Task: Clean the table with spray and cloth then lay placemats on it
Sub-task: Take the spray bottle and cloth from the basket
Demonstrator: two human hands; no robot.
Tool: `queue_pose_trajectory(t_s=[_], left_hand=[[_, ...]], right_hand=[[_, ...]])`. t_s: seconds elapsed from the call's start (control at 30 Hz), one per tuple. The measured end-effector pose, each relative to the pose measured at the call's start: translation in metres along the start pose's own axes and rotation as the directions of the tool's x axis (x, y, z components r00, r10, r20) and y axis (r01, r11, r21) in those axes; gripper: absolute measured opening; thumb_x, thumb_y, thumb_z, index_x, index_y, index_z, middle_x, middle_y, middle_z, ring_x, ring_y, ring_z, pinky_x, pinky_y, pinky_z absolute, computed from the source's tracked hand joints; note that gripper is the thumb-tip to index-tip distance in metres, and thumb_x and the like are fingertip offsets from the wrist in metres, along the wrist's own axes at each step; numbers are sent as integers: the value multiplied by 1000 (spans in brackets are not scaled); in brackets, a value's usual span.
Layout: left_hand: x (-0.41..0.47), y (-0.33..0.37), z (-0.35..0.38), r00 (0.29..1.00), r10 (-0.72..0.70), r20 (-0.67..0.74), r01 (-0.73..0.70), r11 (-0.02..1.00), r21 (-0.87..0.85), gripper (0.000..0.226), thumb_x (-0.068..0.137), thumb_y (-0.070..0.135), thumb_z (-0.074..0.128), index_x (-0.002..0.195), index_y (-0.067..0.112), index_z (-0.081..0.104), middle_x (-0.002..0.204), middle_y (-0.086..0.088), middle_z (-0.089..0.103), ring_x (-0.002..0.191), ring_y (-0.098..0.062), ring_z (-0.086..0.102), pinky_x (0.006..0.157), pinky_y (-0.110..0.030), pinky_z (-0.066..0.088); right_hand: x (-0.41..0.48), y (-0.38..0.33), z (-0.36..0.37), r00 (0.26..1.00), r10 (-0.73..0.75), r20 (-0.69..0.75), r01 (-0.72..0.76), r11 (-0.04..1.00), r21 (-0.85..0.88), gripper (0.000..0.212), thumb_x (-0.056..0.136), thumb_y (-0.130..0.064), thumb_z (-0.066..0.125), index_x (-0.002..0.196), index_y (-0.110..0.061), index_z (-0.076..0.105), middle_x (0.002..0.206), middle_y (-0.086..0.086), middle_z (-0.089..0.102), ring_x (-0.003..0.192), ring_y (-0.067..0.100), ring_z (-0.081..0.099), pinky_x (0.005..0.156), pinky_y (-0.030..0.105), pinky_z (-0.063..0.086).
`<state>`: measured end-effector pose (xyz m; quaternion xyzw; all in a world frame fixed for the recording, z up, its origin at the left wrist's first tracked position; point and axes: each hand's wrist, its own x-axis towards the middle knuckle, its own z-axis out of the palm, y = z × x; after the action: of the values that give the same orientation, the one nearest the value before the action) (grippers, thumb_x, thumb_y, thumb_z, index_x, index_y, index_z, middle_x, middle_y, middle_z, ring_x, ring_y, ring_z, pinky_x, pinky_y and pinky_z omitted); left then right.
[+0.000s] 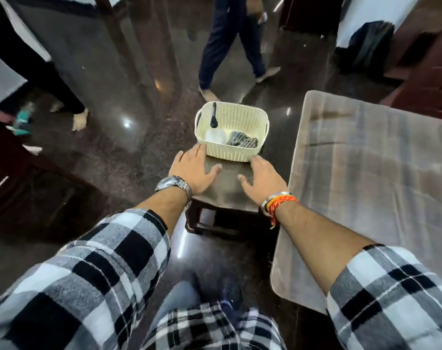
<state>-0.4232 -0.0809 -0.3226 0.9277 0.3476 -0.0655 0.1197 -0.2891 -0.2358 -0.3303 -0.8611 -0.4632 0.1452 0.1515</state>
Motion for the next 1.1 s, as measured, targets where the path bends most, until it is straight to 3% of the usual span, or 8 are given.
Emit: queue_pose_trajectory(t_s=[0.3,0.53,0.63,0.7,0.77,0.83,0.93,1.1], left_hand=[[173,-38,17,990,103,93,-98,993,-59,87,101,53,47,161,1,13,168,-17,22,152,-30,28,124,-44,20],[273,-71,51,975,-42,217,114,936,-334,106,86,33,80,160,2,11,164,-18,28,146,-35,35,118,-41,33],[297,-79,59,988,11,156,11,990,-137,97,81,32,82,155,6,25,151,-16,45,136,-37,45,110,-45,37],[306,-77,64,991,89,103,-97,992,81,85,82,40,78,148,10,35,147,-10,50,133,-34,47,109,-43,34],[312,-71,70,990,110,83,-120,985,124,88,77,59,76,144,13,41,147,-6,52,137,-31,43,118,-44,23],[319,-65,75,992,95,87,-102,992,79,95,73,71,73,145,17,42,148,-2,53,145,-27,36,125,-47,6],[322,-57,80,996,26,88,-16,994,-109,89,76,67,75,148,26,42,137,2,63,143,-22,41,124,-51,-8],[319,-61,92,999,31,19,-24,955,-297,76,80,66,72,138,23,49,134,-1,65,143,-20,43,121,-51,-17]], right_hand=[[148,11,31,981,183,57,-184,983,2,60,94,-36,49,144,-7,33,152,12,31,141,25,28,115,34,25],[259,28,74,943,272,190,-272,962,-25,47,90,-25,51,130,-1,49,139,16,42,127,35,42,106,40,38],[299,38,96,907,323,272,-309,946,-93,40,86,-21,52,120,-2,58,128,16,53,114,35,54,95,35,45],[320,41,105,874,329,357,-287,943,-167,34,87,-18,50,115,-1,61,121,18,60,109,33,58,89,32,47],[331,46,111,820,331,468,-243,940,-240,29,89,-17,48,108,-2,64,110,15,65,103,32,61,80,31,48],[337,51,117,756,336,562,-192,935,-299,29,91,-19,45,107,-4,63,103,14,63,96,31,61,75,30,47],[341,60,129,688,366,627,-145,916,-375,38,92,-28,40,117,-8,61,120,16,62,95,29,58,84,32,47],[335,62,136,704,363,611,-62,888,-456,40,93,-30,48,126,-7,54,132,13,54,121,30,51,106,42,33]])
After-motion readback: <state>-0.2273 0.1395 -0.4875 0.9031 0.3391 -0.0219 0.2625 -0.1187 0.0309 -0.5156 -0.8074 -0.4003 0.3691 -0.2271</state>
